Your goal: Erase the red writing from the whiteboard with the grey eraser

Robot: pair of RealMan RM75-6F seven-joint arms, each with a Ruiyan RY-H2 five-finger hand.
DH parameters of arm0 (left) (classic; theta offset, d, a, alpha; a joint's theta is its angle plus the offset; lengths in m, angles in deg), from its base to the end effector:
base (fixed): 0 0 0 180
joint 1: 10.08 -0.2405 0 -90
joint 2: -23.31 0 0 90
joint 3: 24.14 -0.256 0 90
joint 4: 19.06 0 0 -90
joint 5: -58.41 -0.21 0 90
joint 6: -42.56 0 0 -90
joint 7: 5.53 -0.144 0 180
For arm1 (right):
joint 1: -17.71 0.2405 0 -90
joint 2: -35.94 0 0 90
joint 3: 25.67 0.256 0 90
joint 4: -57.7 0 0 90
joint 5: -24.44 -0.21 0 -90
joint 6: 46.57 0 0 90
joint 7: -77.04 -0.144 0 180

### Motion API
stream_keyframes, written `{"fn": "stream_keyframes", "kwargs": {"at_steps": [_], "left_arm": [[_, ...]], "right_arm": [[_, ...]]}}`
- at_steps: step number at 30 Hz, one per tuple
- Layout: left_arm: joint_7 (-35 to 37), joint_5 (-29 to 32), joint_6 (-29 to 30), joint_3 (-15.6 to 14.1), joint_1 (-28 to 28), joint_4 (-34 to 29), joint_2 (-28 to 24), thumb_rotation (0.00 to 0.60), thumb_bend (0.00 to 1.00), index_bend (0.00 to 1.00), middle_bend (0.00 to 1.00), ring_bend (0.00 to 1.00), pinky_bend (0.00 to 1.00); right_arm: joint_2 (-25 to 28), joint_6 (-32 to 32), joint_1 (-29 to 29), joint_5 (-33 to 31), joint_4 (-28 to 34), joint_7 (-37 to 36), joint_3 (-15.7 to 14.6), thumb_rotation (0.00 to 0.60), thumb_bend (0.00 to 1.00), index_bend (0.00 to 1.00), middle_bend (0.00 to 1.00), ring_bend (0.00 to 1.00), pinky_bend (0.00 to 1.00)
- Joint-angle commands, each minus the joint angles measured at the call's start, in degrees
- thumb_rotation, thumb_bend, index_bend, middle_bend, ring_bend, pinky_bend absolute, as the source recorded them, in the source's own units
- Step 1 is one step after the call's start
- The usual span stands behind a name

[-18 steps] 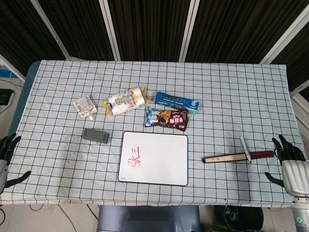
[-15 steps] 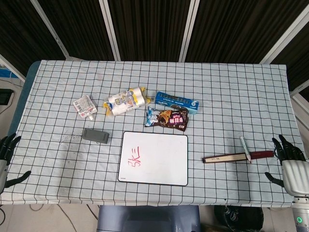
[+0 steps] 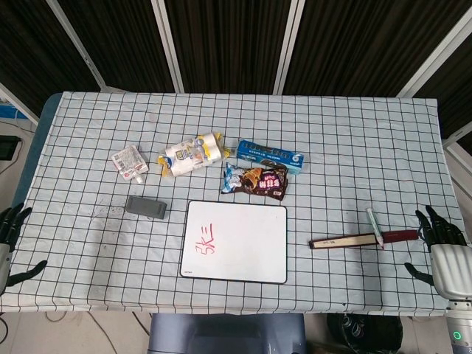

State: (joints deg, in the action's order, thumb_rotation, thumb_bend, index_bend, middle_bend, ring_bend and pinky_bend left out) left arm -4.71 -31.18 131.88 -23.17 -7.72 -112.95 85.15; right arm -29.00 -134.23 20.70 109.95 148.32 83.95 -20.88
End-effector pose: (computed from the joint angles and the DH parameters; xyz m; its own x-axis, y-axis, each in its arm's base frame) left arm -0.3062 0.1603 0.1709 0.3973 -0.0215 0.9174 0.9169 -0.0318 -0.3978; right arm -0.3172 -0.1778 0.1686 0.5146 0.0602 0.8553 -0.8575 0.0370 0.5132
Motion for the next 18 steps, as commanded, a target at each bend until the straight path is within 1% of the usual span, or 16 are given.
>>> {"fn": "stream_keyframes", "kwargs": {"at_steps": [1, 10, 18], "left_arm": [[0.0, 0.0, 0.0, 0.0, 0.0, 0.0, 0.0, 0.600, 0.10, 0.00, 0.00, 0.00, 0.02], [-0.4, 0.2, -0.5, 0.2, 0.4, 0.1, 0.2, 0.600, 0.10, 0.00, 0.00, 0.00, 0.02], [-2.7, -2.1, -2.3, 0.1, 2.3, 1.0, 1.1, 0.600, 0.10, 0.00, 0.00, 0.00, 0.05]], "right_arm": [[0.0, 0.0, 0.0, 0.0, 0.0, -0.1, 0.0, 0.600, 0.06, 0.00, 0.00, 0.13, 0.19], [0.1, 0.1, 0.0, -0.1, 0.1, -0.1, 0.0, 0.600, 0.06, 0.00, 0.01, 0.13, 0.19], [0.1, 0.4, -0.1, -0.6, 0.3, -0.2, 0.1, 0.600, 0.06, 0.00, 0.00, 0.13, 0.19]]}}
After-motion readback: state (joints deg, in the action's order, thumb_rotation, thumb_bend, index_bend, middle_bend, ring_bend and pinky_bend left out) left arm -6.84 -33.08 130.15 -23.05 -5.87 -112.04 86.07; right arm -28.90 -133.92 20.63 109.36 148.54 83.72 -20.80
